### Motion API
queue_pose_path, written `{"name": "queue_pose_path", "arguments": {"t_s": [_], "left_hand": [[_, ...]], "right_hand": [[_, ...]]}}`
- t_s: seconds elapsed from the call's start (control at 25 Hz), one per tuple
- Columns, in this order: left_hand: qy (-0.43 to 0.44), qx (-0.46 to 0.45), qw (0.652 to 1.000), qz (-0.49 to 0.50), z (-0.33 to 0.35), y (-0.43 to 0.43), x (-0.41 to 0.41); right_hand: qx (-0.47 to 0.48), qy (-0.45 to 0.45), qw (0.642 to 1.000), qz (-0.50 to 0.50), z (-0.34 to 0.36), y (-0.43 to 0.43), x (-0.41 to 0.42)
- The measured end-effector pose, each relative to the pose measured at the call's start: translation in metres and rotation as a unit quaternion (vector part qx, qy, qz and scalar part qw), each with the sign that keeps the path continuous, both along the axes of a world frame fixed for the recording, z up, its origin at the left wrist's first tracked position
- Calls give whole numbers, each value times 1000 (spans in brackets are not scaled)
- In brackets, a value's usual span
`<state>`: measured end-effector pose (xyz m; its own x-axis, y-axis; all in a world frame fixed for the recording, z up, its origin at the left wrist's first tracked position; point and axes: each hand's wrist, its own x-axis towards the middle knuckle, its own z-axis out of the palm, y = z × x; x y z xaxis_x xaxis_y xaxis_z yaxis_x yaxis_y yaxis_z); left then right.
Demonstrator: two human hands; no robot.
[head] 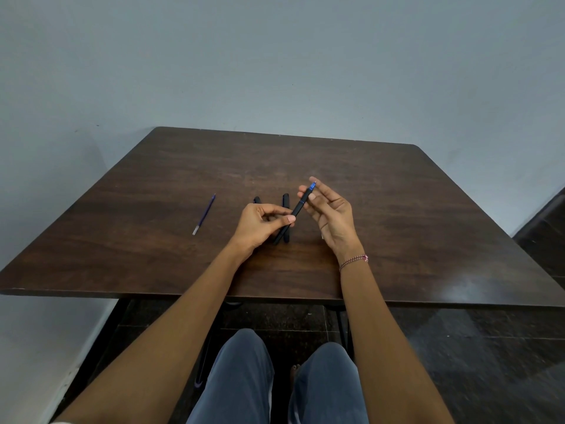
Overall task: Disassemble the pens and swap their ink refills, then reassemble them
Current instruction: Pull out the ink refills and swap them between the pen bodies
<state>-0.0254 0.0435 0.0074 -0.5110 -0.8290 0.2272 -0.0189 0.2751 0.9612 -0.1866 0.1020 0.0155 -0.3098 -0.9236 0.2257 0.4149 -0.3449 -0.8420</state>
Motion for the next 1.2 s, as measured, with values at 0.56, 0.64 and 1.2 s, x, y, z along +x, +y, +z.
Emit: {"name": "queue_pose_path", "arguments": {"t_s": [0.56,0.64,1.2], "left_hand": [[3,-1,1000,-2,0,1,-1],[-3,-3,1000,2,0,1,-1],[-9,-6,1000,-14,0,1,1]], "right_hand": [[1,-21,1000,-8,-1,-3,-2],[-1,-25,1000,18,-1,-2,-2],[19,11,1000,-8,-1,-2,0]]}}
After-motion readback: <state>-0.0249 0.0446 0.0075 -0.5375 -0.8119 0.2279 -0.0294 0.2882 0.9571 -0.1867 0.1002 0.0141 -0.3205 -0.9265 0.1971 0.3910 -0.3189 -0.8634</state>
